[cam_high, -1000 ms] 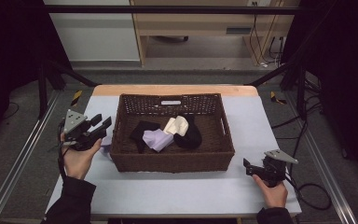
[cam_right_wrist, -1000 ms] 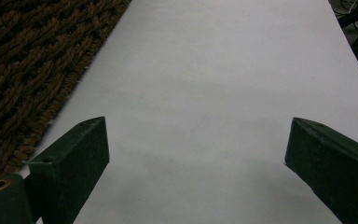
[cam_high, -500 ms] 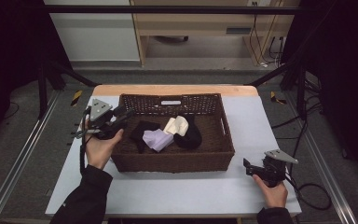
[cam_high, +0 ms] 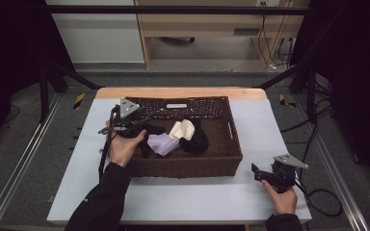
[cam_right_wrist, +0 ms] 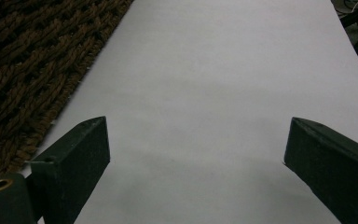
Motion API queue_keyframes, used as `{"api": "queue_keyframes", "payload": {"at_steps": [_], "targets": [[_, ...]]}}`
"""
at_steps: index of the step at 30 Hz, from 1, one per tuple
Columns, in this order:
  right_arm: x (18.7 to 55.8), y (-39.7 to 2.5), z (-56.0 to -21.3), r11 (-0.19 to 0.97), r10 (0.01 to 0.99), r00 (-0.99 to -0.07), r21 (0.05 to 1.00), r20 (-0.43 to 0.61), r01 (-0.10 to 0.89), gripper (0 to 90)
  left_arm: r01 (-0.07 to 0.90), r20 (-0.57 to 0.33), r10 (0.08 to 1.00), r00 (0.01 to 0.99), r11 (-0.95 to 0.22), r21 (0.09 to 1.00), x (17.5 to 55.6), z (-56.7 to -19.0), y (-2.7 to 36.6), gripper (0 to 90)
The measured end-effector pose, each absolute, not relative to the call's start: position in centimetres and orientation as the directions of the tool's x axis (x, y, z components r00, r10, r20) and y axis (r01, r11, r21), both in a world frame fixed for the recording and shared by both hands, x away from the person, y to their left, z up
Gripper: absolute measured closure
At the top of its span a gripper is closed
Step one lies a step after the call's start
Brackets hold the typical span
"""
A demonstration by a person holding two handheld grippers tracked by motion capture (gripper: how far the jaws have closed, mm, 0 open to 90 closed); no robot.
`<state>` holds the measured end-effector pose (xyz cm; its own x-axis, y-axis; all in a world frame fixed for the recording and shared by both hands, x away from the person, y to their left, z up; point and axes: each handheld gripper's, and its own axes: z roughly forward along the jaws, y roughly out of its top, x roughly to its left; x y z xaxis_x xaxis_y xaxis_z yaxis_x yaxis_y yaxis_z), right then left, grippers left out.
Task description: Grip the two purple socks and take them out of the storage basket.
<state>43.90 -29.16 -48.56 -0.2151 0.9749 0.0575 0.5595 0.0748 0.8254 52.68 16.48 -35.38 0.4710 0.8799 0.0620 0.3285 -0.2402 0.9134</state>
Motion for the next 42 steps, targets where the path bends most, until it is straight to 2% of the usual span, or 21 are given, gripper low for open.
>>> {"api": "queue_keyframes", "payload": {"at_steps": [7, 15, 32, 42], "targets": [[43.9, -29.2, -48.6, 0.072, 0.975, -0.216, 0.826, 0.061, 0.56, 7.1, 0.375, 0.069, 0.867, 0.493, -0.284, 0.883, 53.8, -37.4, 15.7, 52.3], [43.9, -29.2, -48.6, 0.073, 0.974, -0.216, 0.825, 0.061, 0.56, 7.1, 0.461, 0.069, 0.861, 0.505, -0.337, 0.821, 54.5, -40.1, 15.8, 50.9], [43.9, -29.1, -48.6, 0.075, 0.975, -0.215, 0.824, 0.058, 0.561, 7.0, 0.567, 0.102, 0.854, 0.511, -0.424, 0.706, 55.4, -42.4, 15.3, 39.2], [43.9, -29.1, -48.6, 0.076, 0.975, -0.215, 0.824, 0.057, 0.562, 7.0, 0.628, 0.088, 0.865, 0.494, -0.426, 0.651, 56.1, -43.2, 15.5, 40.2]]}}
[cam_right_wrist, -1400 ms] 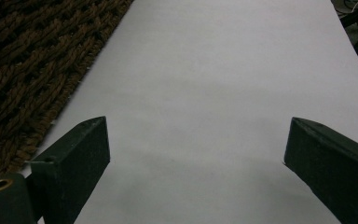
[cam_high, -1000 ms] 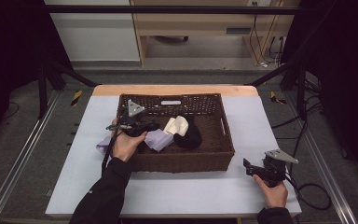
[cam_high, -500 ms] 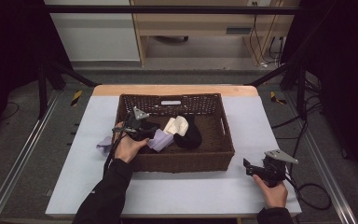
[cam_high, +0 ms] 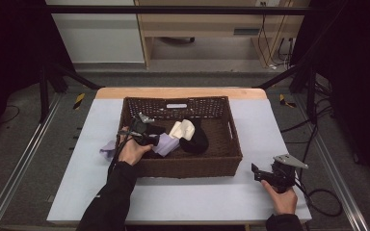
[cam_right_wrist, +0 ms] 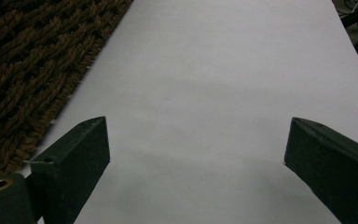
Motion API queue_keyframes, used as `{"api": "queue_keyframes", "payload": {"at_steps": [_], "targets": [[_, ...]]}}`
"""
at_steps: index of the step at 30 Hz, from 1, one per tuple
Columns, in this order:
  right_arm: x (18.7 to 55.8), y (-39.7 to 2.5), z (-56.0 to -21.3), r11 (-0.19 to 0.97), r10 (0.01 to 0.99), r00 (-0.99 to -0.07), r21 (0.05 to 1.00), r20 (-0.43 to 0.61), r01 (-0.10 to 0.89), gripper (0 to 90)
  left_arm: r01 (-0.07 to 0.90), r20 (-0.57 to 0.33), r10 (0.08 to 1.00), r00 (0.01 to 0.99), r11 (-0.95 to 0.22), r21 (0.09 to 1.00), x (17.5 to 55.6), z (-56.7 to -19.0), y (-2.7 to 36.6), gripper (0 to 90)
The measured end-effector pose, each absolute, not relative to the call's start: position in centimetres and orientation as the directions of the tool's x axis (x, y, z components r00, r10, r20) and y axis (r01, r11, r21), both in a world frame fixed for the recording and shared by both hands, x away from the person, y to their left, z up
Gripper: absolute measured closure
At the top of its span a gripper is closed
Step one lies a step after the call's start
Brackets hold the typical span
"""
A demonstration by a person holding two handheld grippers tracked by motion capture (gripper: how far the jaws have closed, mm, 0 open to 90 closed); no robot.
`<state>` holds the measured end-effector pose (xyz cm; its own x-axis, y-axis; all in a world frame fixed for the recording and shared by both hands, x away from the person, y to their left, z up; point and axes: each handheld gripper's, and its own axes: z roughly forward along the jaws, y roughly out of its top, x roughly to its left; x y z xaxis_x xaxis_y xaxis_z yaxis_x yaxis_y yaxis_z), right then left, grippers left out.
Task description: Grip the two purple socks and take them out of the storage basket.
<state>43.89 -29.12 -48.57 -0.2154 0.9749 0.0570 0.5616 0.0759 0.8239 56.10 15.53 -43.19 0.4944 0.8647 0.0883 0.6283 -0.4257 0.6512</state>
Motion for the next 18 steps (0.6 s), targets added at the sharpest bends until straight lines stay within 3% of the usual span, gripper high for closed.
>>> {"api": "queue_keyframes", "payload": {"at_steps": [5, 11, 16, 18], "targets": [[43.89, -29.13, -48.57, 0.076, 0.975, -0.215, 0.825, 0.056, 0.56, 7.0, 0.651, 0.129, 0.849, 0.512, -0.481, 0.587, 56.46, -43.65, 15.24, 44.0], [43.89, -29.14, -48.57, 0.077, 0.975, -0.216, 0.825, 0.055, 0.559, 7.0, 0.685, 0.099, 0.847, 0.522, -0.485, 0.544, 56.73, -43.94, 15.2, 52.3], [43.86, -29.12, -48.57, 0.075, 0.975, -0.214, 0.826, 0.056, 0.559, 7.0, 0.704, 0.072, 0.835, 0.546, -0.503, 0.5, 56.82, -44.11, 15.02, 67.4], [43.86, -29.12, -48.57, 0.075, 0.975, -0.214, 0.826, 0.057, 0.559, 7.0, 0.707, 0.063, 0.833, 0.549, -0.504, 0.497, 56.8, -44.07, 15.05, 78.3]]}}
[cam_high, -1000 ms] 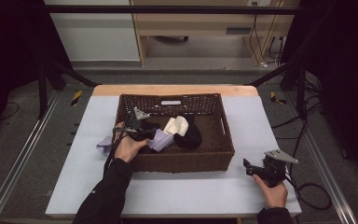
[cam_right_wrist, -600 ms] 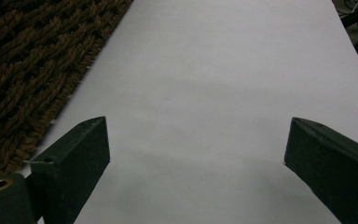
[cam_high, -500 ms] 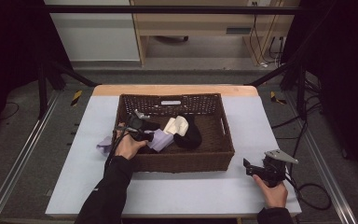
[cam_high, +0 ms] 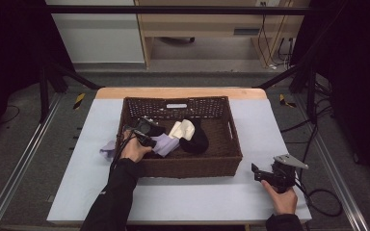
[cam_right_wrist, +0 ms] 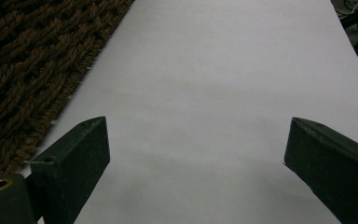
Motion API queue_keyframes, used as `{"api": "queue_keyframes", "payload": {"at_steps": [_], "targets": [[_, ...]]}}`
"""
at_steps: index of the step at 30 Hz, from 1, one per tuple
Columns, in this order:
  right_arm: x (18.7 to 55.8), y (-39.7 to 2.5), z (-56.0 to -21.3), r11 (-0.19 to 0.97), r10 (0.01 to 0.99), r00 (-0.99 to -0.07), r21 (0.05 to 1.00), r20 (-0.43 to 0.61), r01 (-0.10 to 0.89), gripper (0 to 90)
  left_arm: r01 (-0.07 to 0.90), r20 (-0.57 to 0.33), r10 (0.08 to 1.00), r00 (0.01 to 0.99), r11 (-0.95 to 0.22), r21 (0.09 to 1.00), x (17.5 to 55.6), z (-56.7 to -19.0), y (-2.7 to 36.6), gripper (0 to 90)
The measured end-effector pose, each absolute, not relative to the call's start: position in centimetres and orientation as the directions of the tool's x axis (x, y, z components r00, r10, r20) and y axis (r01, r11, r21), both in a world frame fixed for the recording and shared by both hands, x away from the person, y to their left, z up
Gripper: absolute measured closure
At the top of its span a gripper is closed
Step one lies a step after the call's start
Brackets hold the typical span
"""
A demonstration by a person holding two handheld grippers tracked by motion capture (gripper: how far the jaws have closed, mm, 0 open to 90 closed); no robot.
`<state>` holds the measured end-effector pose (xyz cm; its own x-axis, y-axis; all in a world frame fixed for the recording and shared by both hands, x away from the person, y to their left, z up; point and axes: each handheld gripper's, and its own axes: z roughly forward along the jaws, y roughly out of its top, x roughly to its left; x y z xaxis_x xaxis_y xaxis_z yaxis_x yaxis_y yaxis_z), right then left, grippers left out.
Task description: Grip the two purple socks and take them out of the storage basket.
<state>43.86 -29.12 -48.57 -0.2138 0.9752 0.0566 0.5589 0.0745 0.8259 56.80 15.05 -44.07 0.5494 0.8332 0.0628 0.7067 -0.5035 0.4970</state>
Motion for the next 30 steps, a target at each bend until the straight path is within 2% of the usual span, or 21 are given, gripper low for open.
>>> {"api": "queue_keyframes", "payload": {"at_steps": [1, 2, 6, 15, 30], "targets": [[43.9, -29.1, -48.6, 0.075, 0.975, -0.214, 0.826, 0.057, 0.559, 7.0, 0.708, 0.057, 0.833, 0.55, -0.501, 0.497, 56.8, -44.0, 15.1, 78.3], [43.9, -29.1, -48.6, 0.077, 0.975, -0.216, 0.827, 0.054, 0.557, 7.0, 0.705, 0.049, 0.835, 0.548, -0.492, 0.51, 56.7, -43.8, 15.1, 85.2], [43.9, -29.1, -48.6, 0.075, 0.975, -0.214, 0.826, 0.056, 0.558, 7.0, 0.685, 0.047, 0.834, 0.55, -0.483, 0.546, 56.5, -43.4, 15.2, 86.7], [43.9, -29.1, -48.6, 0.077, 0.975, -0.215, 0.826, 0.055, 0.558, 7.0, 0.586, 0.021, 0.857, 0.515, -0.37, 0.722, 55.5, -41.7, 16.0, 87.5], [43.9, -29.2, -48.6, 0.075, 0.975, -0.215, 0.825, 0.058, 0.56, 7.0, 0.426, -0.024, 0.855, 0.517, -0.233, 0.874, 54.2, -40.0, 16.9, 87.5]]}}
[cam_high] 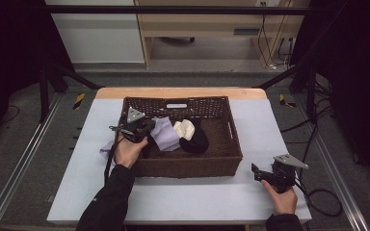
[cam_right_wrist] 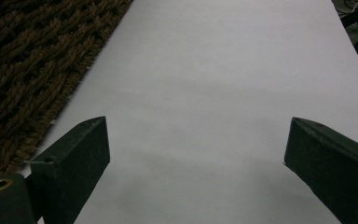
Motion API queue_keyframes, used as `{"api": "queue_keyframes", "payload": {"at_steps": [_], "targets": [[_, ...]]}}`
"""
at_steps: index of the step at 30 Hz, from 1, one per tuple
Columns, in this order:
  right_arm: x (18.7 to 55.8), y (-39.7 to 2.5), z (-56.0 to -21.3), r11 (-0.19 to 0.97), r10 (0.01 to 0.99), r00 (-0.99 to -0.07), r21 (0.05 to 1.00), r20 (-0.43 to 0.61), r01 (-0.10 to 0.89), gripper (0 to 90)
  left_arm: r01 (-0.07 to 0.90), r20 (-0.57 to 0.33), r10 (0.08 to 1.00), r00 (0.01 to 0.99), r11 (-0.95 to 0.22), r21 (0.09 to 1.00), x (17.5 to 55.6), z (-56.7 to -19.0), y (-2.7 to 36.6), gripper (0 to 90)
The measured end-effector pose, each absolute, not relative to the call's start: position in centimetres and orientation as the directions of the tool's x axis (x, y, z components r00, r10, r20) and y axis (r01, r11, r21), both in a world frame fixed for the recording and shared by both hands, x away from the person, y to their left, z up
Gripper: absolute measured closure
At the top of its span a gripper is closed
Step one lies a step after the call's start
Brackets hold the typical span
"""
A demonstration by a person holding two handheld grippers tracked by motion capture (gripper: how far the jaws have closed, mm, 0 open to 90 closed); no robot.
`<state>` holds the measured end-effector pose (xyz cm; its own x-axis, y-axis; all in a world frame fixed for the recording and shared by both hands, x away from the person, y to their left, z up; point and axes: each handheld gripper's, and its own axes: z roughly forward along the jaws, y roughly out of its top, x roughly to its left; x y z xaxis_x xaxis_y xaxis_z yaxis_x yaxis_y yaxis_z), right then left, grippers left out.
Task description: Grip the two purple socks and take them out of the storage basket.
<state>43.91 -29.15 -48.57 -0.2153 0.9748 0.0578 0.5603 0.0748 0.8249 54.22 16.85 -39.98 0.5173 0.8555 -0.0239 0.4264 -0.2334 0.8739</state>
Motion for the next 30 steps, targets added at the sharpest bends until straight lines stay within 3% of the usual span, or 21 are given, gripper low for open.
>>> {"api": "queue_keyframes", "payload": {"at_steps": [14, 30], "targets": [[43.9, -29.1, -48.6, 0.075, 0.975, -0.215, 0.825, 0.057, 0.56, 7.0, 0.269, -0.061, 0.857, 0.512, -0.093, 0.959, 52.0, -35.4, 18.7, 87.7], [43.9, -29.1, -48.6, 0.073, 0.975, -0.212, 0.825, 0.058, 0.561, 7.0, 0.171, -0.04, 0.846, 0.532, -0.06, 0.984, 49.6, -30.9, 19.7, 87.9]]}}
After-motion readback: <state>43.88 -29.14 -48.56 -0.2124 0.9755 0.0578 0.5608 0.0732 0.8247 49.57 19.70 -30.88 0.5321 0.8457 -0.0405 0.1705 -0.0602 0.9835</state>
